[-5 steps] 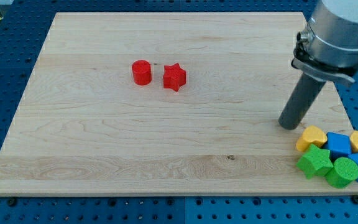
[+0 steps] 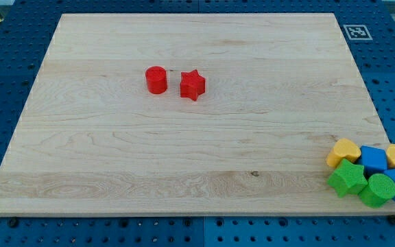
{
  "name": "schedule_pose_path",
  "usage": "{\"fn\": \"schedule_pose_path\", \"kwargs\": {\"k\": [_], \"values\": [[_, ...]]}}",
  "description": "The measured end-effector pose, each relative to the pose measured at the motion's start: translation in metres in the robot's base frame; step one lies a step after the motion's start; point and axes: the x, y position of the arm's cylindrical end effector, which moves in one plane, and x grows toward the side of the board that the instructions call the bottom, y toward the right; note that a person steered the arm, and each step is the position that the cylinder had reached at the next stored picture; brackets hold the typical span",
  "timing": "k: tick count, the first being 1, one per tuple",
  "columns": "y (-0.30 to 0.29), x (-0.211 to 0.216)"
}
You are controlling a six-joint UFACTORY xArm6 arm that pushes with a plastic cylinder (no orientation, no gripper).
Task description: Move the green circle to the bottom of the red circle
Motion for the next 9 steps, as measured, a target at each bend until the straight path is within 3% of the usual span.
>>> {"fn": "schedule_pose_path", "kwargs": {"k": [5, 7, 9], "values": [[-0.115, -0.008], [-0.104, 0.003], [-0.163, 0.003]]}}
